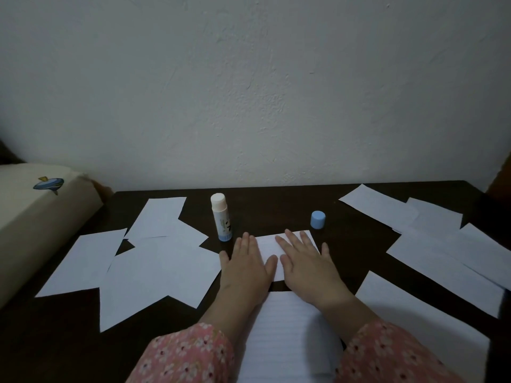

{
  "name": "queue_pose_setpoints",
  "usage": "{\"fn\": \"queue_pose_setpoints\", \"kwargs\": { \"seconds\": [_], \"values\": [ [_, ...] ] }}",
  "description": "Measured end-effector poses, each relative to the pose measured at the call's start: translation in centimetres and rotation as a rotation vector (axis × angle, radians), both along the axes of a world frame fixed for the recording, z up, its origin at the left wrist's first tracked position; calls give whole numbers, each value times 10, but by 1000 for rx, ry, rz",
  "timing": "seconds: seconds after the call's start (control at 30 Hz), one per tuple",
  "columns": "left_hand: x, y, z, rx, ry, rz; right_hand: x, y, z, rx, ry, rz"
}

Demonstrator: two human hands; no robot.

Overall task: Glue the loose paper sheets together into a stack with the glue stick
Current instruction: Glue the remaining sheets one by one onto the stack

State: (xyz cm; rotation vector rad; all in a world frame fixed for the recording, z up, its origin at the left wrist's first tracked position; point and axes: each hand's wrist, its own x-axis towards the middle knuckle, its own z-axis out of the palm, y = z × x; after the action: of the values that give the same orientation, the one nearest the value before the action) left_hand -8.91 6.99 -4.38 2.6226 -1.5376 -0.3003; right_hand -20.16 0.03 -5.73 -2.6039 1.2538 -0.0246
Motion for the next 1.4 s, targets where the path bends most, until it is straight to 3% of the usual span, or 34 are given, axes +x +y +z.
{"fn": "queue_pose_setpoints", "kwargs": {
  "seconds": [0.23,0.43,0.6,0.9,1.17,1.23,1.3,1.4],
  "values": [
    [-4,-2,1,4,-13,19,-3,-1,-1,35,-18,-152],
    [11,0,1,-33,-10,-46,-8,-6,5,60,-37,-95],
    [8,9,9,-178,37,-155,-21,-3,12,28,-39,76],
    [23,22,12,-14,135,-243,-30,-6,7,57,117,115],
    [54,33,9,32,226,-209,-40,-8,9,69,55,123],
    [58,30,4,-33,270,-184,-42,-13,17,99,-36,111],
    [59,26,-1,-239,351,-118,-40,-23,25,139,-140,63],
    [50,24,-7,-447,293,-81,-39,-35,24,171,-178,62]
  ]
}}
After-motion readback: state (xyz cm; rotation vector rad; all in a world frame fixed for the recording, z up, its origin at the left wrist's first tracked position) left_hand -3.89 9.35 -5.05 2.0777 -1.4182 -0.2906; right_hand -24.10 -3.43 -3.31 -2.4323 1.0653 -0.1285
